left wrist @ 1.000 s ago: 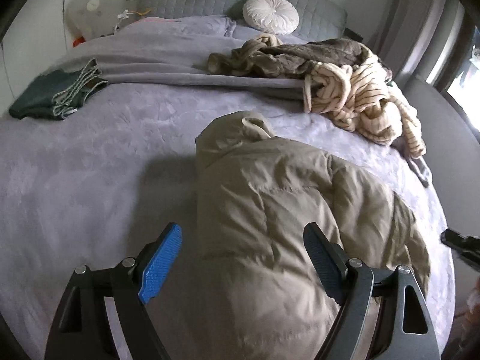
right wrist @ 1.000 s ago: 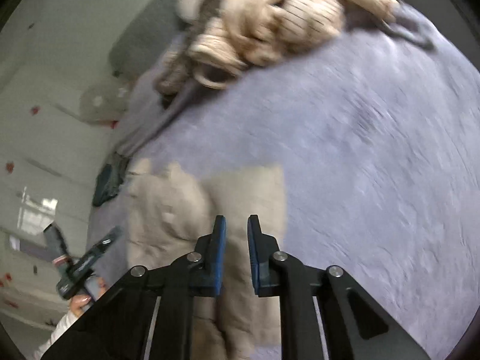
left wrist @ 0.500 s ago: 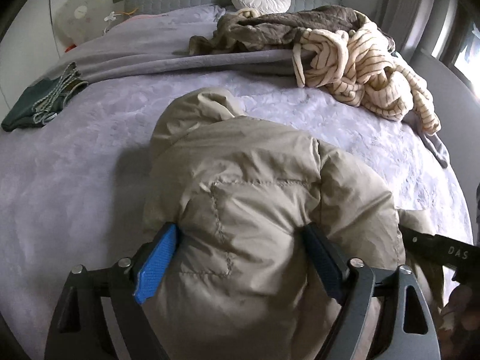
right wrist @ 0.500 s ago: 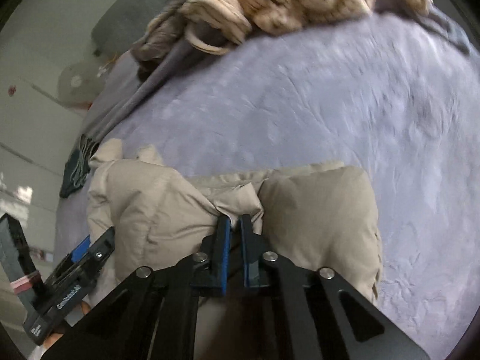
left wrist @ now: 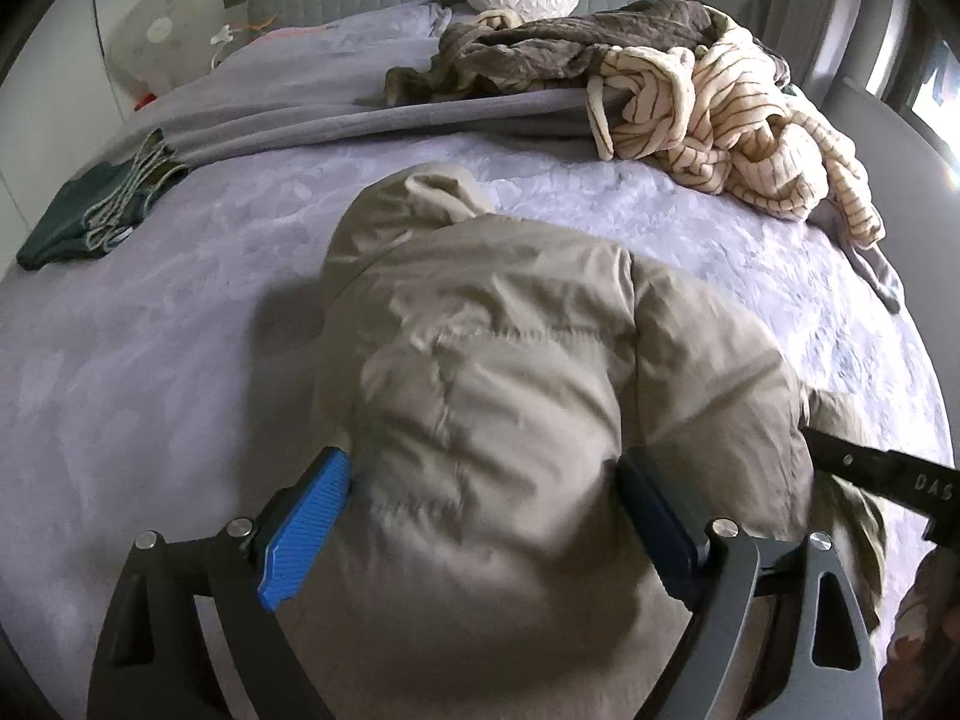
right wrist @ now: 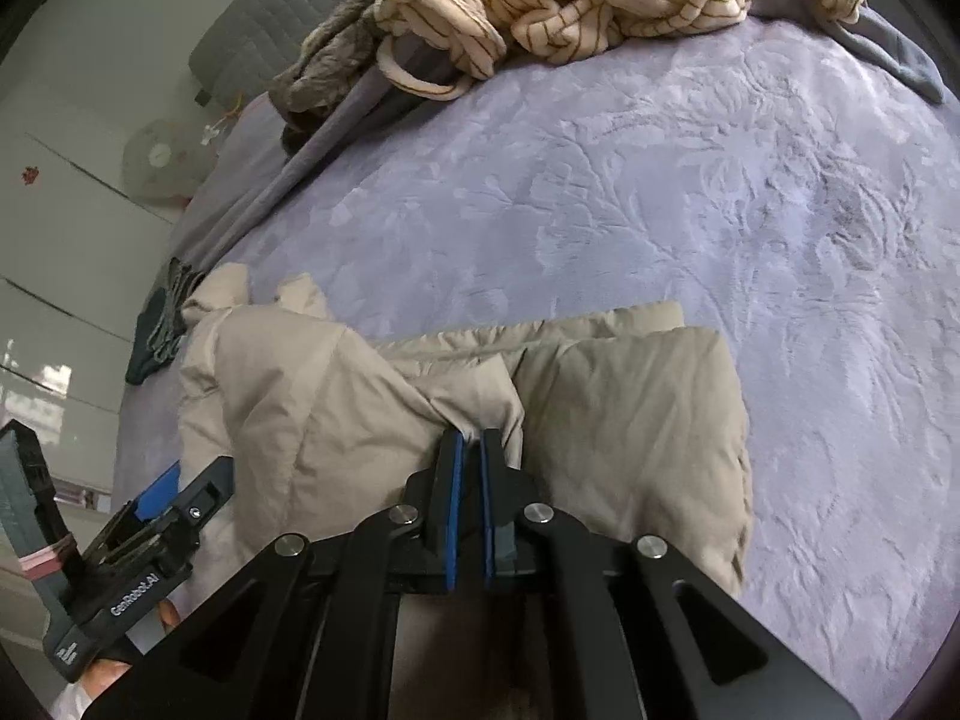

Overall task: Fold large clothes
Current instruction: 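Open both tools and withdraw them from the folded coat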

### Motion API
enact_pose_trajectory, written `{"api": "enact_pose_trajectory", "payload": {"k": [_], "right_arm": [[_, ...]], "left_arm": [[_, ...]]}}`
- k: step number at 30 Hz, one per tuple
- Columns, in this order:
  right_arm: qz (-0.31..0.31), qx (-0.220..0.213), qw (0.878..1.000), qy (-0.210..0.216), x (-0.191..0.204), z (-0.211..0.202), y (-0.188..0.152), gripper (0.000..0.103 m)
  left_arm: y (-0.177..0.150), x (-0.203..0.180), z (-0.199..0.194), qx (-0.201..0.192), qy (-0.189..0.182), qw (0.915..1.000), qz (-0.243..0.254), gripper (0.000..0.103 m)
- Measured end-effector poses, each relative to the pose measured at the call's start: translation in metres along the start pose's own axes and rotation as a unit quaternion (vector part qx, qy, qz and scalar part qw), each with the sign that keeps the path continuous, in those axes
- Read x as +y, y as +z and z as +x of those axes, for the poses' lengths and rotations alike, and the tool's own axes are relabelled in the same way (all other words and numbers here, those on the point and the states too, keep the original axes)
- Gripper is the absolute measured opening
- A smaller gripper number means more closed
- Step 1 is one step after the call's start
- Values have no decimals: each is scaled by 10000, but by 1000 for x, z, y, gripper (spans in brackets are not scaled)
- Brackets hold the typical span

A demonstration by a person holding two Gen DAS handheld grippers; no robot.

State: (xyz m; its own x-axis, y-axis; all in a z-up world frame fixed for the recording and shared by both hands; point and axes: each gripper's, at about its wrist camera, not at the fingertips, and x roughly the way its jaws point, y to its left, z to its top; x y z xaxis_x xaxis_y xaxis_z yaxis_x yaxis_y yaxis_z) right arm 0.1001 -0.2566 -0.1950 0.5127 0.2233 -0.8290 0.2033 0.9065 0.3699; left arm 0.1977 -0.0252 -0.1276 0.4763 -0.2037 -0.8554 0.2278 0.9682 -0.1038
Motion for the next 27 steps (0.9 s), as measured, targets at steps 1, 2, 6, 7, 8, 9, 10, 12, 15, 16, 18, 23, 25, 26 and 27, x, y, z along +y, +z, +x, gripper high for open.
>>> {"api": "enact_pose_trajectory", "payload": {"k": [1, 2, 6, 7, 8, 9, 10, 12, 15, 16, 18, 23, 25, 26, 27], "right_arm": [[-14, 18, 10000, 11, 2, -5, -2, 4], [-28, 35, 10000, 9, 4, -11, -4, 4], [-82, 107, 9999, 62, 10, -33, -19, 9], [-101, 118, 9999, 44, 11, -38, -23, 9], [-118, 135, 9998, 32, 12, -44, -28, 9], [-125, 158, 9998, 15, 14, -49, -33, 9], [-132, 186, 9997, -6, 15, -55, -40, 9], [-144, 224, 9996, -27, 18, -64, -52, 9], [-133, 276, 9995, -71, 23, -78, -70, 9], [-116, 294, 9995, -79, 25, -83, -76, 9], [-94, 340, 9993, -90, 27, -91, -87, 9], [-109, 427, 9987, -253, 34, -107, -111, 9], [-147, 433, 9984, -339, 39, -114, -120, 9], [-185, 422, 9982, -378, 41, -118, -124, 9], [-230, 404, 9980, -420, 44, -123, -128, 9]], "left_arm": [[-3, 3, -6, 57, 36, 10000, -33, 90], [-6, 5, -11, 115, 75, 9999, -63, 90], [-21, 13, -31, 296, 108, 9993, -187, 90], [-26, 15, -37, 325, 110, 9992, -206, 90], [-32, 16, -43, 351, 107, 9991, -219, 90], [-36, 17, -48, 379, 109, 9990, -228, 90], [-43, 18, -56, 427, 117, 9987, -238, 90], [-55, 20, -66, 560, 98, 9981, -240, 91], [-73, 21, -81, 666, 119, 9975, -226, 98], [-75, 22, -84, 672, 120, 9974, -217, 102], [-88, 24, -98, 649, 155, 9976, -181, 102], [-105, 29, -123, 675, 191, 9973, -208, 102], [-108, 32, -133, 669, 177, 9974, -215, 102], [-108, 32, -137, 662, 152, 9975, -193, 102], [-110, 32, -143, 642, 178, 9977, -145, 102]]}}
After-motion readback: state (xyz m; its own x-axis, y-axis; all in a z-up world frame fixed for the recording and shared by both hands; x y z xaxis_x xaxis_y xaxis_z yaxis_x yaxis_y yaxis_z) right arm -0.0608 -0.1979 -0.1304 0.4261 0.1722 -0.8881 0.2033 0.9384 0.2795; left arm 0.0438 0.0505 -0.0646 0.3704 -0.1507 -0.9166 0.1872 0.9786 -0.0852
